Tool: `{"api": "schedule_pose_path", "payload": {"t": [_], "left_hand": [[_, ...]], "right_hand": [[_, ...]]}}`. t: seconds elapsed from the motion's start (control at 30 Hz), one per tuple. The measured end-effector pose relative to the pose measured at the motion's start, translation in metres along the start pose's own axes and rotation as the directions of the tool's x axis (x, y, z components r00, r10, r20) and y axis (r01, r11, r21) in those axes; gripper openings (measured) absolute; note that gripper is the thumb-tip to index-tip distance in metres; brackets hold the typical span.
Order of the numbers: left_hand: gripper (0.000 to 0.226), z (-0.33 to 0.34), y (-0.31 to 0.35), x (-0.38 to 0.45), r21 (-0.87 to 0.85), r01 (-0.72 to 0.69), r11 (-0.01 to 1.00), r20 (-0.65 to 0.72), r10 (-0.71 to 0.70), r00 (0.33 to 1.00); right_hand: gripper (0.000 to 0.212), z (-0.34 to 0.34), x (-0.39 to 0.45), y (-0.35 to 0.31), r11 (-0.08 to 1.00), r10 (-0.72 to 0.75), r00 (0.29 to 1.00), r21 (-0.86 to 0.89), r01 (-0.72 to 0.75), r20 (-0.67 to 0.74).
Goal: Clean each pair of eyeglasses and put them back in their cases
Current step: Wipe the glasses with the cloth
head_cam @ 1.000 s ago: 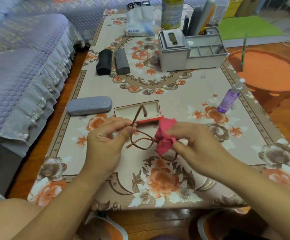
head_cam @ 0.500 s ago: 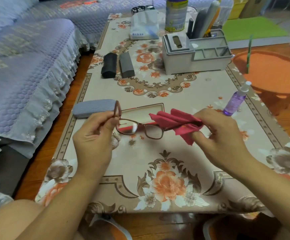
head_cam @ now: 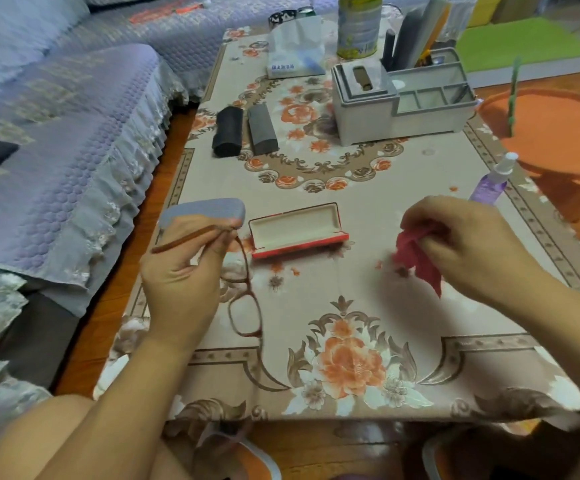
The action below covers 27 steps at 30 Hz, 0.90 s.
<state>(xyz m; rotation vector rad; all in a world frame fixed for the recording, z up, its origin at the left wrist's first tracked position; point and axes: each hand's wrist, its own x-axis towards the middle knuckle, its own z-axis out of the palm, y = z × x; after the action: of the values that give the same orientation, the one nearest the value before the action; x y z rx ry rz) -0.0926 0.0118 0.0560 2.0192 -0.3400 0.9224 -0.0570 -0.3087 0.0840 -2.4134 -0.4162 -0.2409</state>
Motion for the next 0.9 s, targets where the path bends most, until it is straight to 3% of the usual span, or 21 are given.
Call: {"api": "schedule_pose_path", "payload": {"t": [0.13, 0.23, 0.3, 0.4, 0.5, 0.6, 0.67, 0.8, 0.9], "left_hand": [[0.014, 0.011, 0.002, -0.003, -0.102, 0.171, 0.980, 0.124, -0.158, 0.980], [0.023, 0.017, 0.001, -0.008, -0.104, 0.187, 0.977, 0.172, -0.168, 0.971], [0.013, 0.021, -0.003, -0.012, -0.138, 0.207, 0.969, 0.182, -0.180, 0.967], [0.015, 0.026, -0.004, -0.016, -0.161, 0.206, 0.965, 0.166, -0.179, 0.970], [0.018, 0.030, 0.004, -0.015, -0.126, 0.170, 0.977, 0.146, -0.151, 0.978], [0.016, 0.032, 0.005, -0.016, -0.157, 0.208, 0.965, 0.159, -0.183, 0.970], [0.020, 0.034, 0.007, -0.018, -0.187, 0.233, 0.955, 0.153, -0.205, 0.967], [0.011, 0.034, 0.017, -0.017, -0.219, 0.232, 0.948, 0.133, -0.207, 0.969], [0.011, 0.031, 0.020, -0.017, -0.231, 0.229, 0.946, 0.114, -0.208, 0.971]], "right_hand": [[0.043, -0.002, 0.004, 0.009, 0.996, 0.073, 0.997, -0.051, -0.074, -0.016], [0.052, -0.007, 0.005, 0.010, 0.987, 0.154, 0.988, 0.036, -0.154, 0.007], [0.037, -0.013, 0.006, 0.002, 0.974, 0.179, 0.983, 0.134, -0.183, 0.039], [0.019, -0.022, 0.004, -0.019, 0.940, 0.117, 0.988, 0.310, -0.144, 0.102], [0.016, -0.033, 0.001, -0.044, 0.790, 0.024, 0.980, 0.597, -0.140, 0.198], [0.018, -0.038, -0.002, -0.062, 0.547, -0.065, 0.922, 0.786, -0.287, 0.381], [0.011, -0.025, -0.006, -0.064, 0.510, -0.077, 0.870, 0.769, -0.385, 0.487], [0.010, 0.019, -0.011, -0.053, 0.647, 0.120, 0.861, 0.619, -0.445, 0.494], [0.029, 0.031, -0.011, -0.037, 0.581, 0.226, 0.795, 0.577, -0.574, 0.563]]}}
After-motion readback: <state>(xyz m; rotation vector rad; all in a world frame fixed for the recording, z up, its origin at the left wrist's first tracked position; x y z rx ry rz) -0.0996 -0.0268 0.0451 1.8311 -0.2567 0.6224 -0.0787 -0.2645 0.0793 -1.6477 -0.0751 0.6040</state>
